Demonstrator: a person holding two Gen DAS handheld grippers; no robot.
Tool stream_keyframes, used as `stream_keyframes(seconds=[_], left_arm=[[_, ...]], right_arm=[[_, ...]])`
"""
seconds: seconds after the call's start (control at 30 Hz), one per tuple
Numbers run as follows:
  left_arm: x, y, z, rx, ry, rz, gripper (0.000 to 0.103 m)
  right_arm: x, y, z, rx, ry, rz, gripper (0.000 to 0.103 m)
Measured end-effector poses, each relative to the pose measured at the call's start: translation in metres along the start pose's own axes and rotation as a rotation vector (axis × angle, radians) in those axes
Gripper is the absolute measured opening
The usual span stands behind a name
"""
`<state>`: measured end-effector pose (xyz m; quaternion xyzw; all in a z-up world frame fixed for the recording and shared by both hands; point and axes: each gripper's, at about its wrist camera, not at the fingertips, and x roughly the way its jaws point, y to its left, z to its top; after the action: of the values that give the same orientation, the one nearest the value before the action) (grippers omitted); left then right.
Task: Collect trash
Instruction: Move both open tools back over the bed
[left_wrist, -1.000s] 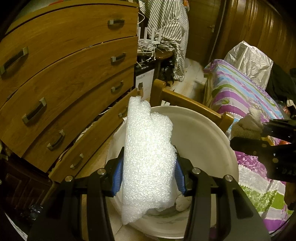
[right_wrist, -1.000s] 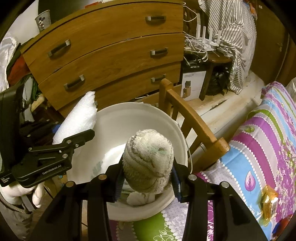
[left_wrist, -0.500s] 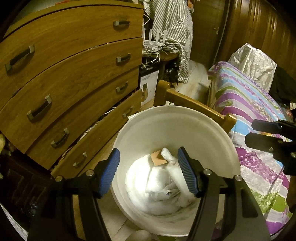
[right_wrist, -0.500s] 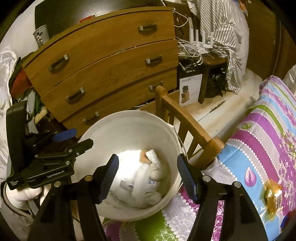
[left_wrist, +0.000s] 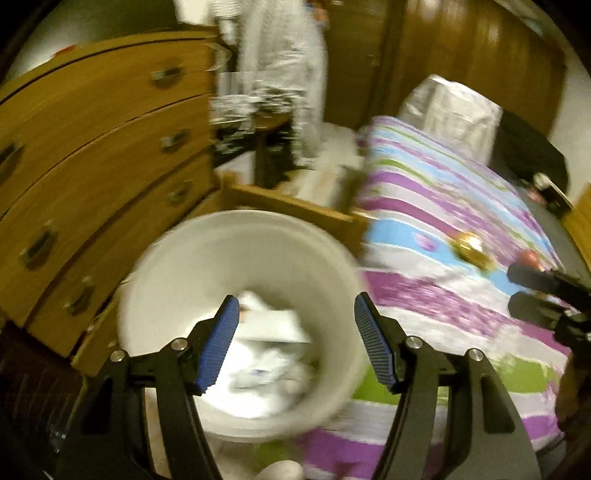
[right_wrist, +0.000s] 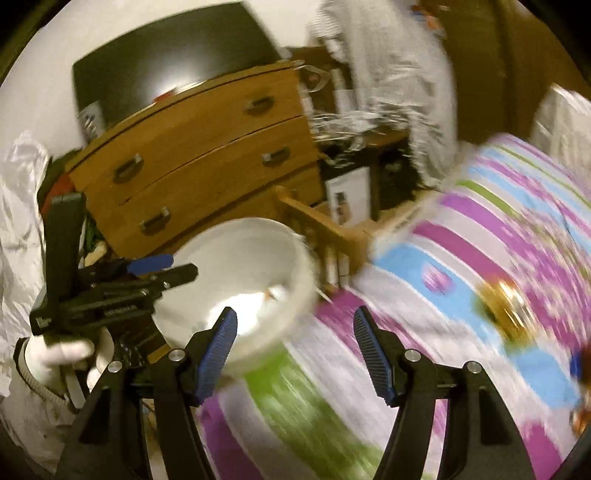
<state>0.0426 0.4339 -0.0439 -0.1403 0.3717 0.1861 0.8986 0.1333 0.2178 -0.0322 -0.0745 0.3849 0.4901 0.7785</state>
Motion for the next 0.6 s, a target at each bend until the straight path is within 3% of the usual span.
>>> stream_keyframes(seconds=[0.3, 0.6], left_arm=[[0.035, -0.167, -0.031, 0.255, 0.074, -0.22, 0.062], [0.084, -0.289, -0.028, 0.409, 0.138, -0.308, 0.062]], right_arm=[[-0.101, -0.131, -0.121, 0.223, -0.049, -0.195, 0.067], [-0.174, -0.24, -0.214, 0.439, -0.113, -0.317, 0.067]])
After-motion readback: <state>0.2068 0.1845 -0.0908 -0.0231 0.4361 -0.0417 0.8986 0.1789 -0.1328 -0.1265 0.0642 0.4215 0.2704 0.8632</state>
